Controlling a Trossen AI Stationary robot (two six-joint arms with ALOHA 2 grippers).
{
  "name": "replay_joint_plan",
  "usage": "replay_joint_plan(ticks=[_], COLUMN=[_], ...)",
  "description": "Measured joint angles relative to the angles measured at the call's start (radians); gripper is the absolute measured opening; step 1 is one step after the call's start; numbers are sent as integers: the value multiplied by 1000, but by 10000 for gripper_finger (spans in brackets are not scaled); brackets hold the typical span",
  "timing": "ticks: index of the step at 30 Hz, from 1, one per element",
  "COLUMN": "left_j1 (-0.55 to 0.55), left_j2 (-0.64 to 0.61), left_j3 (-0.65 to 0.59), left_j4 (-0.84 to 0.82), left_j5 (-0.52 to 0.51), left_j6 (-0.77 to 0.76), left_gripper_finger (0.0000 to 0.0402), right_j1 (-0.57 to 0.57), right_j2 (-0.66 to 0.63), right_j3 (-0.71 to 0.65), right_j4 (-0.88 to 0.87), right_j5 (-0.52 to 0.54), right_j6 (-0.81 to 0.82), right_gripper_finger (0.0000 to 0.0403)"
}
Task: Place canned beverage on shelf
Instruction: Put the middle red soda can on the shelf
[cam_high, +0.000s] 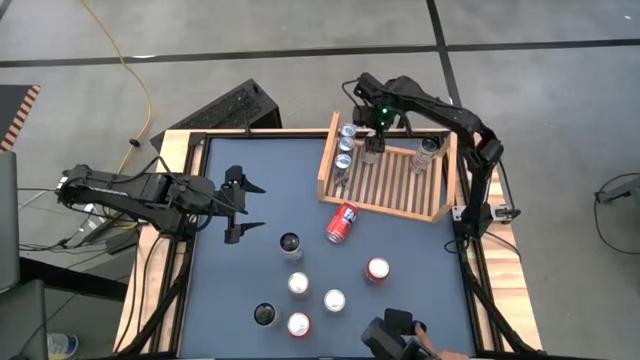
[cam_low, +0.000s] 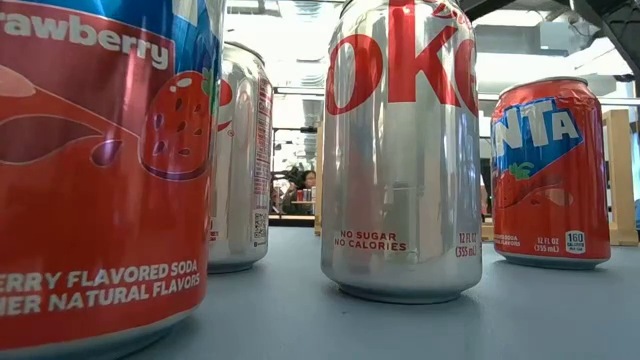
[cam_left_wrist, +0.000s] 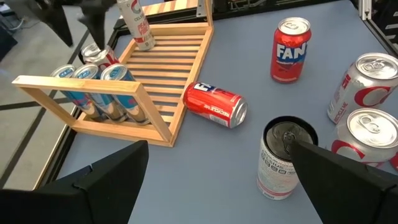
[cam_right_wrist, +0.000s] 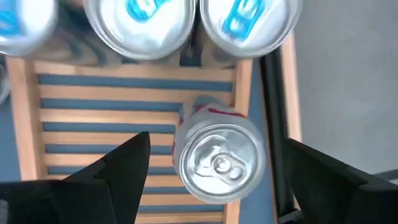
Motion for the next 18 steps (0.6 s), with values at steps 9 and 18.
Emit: replay_joint_plan(ticks=[9,18], left_j1=[0,0], left_j2=[0,0], left_j3=[0,0], left_j4=[0,3], left_j5=[1,33], left_j6=[3,-20], left_gripper_finger=[380,380], right_j1=[31,372], right_j2=[-147,-336], right_j3=[156,140], right_j4=[-193,-366], right_j5=[-110,-133], right_j6=[155,566], right_gripper_finger=[338,329])
